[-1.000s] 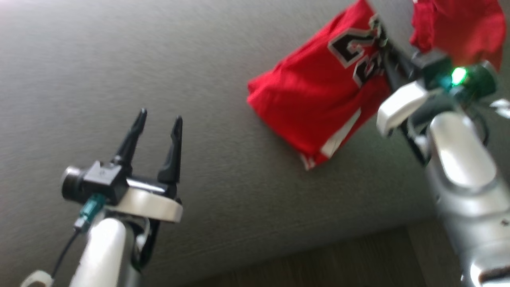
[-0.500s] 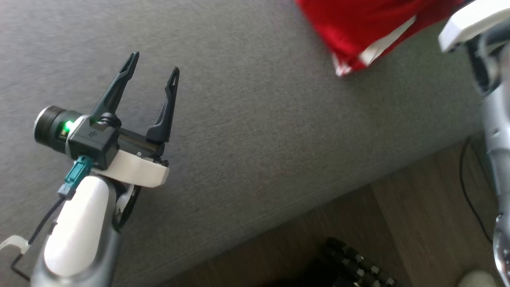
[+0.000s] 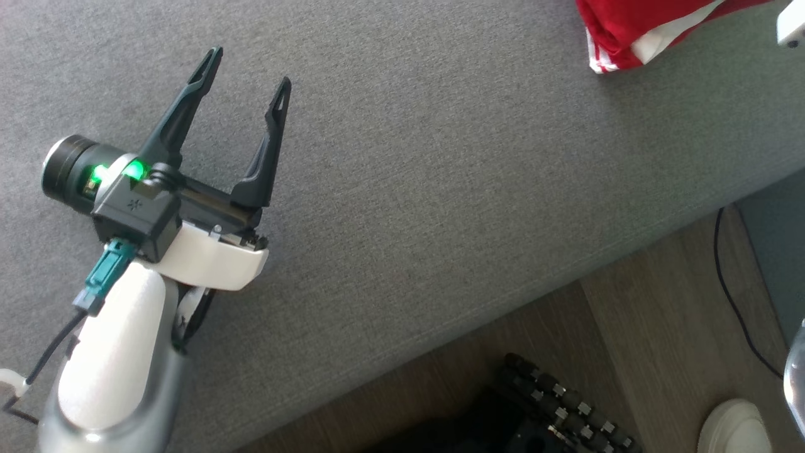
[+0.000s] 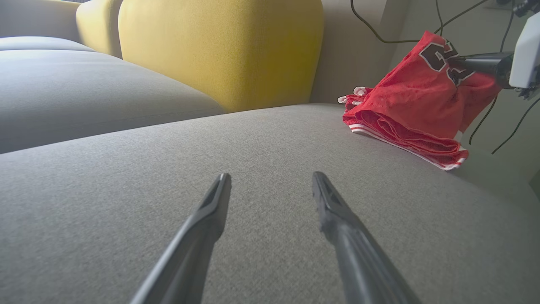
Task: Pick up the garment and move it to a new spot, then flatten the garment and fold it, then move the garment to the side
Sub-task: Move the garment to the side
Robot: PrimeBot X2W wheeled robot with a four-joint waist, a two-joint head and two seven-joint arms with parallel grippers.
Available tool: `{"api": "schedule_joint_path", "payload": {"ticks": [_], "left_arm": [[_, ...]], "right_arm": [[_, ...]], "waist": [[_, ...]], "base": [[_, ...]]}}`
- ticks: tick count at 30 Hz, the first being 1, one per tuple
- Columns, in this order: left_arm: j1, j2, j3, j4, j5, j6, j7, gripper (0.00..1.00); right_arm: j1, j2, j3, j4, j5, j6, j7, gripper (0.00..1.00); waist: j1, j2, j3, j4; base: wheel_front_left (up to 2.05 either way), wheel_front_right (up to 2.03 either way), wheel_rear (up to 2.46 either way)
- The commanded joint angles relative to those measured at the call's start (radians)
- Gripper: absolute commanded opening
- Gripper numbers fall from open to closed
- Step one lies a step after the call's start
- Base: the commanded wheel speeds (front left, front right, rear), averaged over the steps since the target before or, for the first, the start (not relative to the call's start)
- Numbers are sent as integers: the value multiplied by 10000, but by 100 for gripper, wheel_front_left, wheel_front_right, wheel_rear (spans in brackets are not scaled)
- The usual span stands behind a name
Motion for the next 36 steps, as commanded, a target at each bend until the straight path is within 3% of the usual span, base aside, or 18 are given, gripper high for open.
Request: {"api": "schedule_joint_path", "payload": {"ticks": [1,3,4,5,6,21,36], "left_arm": [[22,331,328,34,-61,35,112,100],[45,374,330,-4,-70,50,132,100],[56,389,325,-20,-75,58,139,100],[67,399,317,-30,-79,67,146,100],[75,402,308,-33,-85,78,150,100],[109,-235,17,372,-347,271,-35,100],[1480,-1320,885,73,-809,671,-51,100]], "right_arm": [[-91,-35,-106,-380,-91,-4,-32,0],[-51,40,-237,-434,-164,-4,-40,0],[-43,77,-328,-466,-191,-4,-65,9],[-44,130,-421,-509,-192,-4,-106,91],[-48,187,-495,-552,-186,-4,-128,100],[117,312,253,-1083,-625,-4,218,100],[1824,660,2591,-2812,574,-4,603,100]], "waist": [[-1,0,42,11],[-1,0,68,10],[-1,0,73,9],[-1,0,70,7],[-1,0,59,3],[-1,0,-1330,615],[-1,0,-4057,2920]], "base": [[0,0,0],[0,0,0],[0,0,0],[0,0,0],[0,0,0],[0,0,0],[0,0,0]]}}
